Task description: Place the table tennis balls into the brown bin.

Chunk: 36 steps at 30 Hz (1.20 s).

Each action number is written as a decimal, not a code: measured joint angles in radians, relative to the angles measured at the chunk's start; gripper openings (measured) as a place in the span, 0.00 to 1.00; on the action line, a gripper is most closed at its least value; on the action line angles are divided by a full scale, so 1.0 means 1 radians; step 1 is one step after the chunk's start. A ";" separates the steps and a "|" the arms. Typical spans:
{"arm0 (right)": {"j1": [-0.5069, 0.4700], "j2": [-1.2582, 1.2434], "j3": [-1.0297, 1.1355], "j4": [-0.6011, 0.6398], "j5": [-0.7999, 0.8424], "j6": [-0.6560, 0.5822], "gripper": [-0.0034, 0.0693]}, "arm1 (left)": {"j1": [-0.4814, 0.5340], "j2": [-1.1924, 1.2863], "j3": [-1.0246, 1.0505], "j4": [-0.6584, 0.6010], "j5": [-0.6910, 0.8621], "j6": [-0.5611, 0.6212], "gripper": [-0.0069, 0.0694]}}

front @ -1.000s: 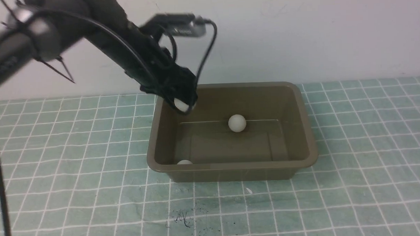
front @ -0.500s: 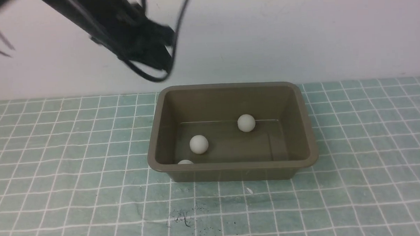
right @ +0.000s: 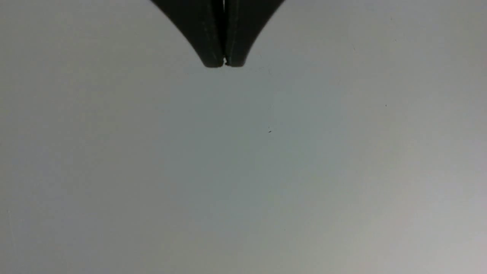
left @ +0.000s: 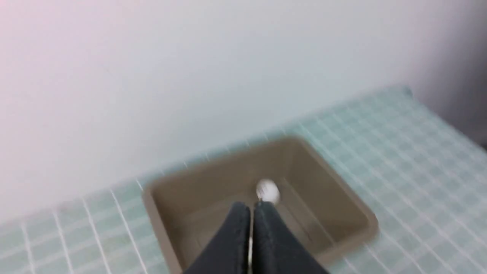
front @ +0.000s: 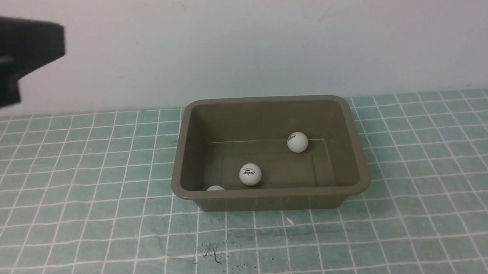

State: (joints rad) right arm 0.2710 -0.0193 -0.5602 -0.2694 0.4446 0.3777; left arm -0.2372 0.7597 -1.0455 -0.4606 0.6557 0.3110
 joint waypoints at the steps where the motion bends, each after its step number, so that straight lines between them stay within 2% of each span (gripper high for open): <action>1: 0.000 0.000 0.000 0.000 0.000 0.000 0.03 | 0.000 -0.095 0.090 -0.003 -0.071 0.000 0.08; 7: 0.000 0.000 0.000 0.000 0.000 0.000 0.03 | 0.000 -0.311 0.347 -0.025 -0.143 0.002 0.08; 18: 0.000 0.000 0.000 0.000 -0.001 0.000 0.03 | 0.000 -0.472 0.465 -0.023 -0.147 0.031 0.08; 27: 0.000 0.000 0.000 0.000 -0.001 0.000 0.03 | 0.001 -0.486 0.544 0.135 -0.197 0.021 0.08; 32: 0.000 0.000 0.000 -0.001 -0.001 0.000 0.03 | 0.102 -0.612 0.773 0.293 -0.324 -0.107 0.08; 36: 0.000 0.000 0.000 -0.001 -0.001 0.000 0.03 | 0.200 -0.740 0.992 0.326 -0.383 -0.172 0.08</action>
State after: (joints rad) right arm 0.2710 -0.0193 -0.5602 -0.2703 0.4435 0.3777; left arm -0.0371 0.0197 -0.0536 -0.1350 0.2723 0.1391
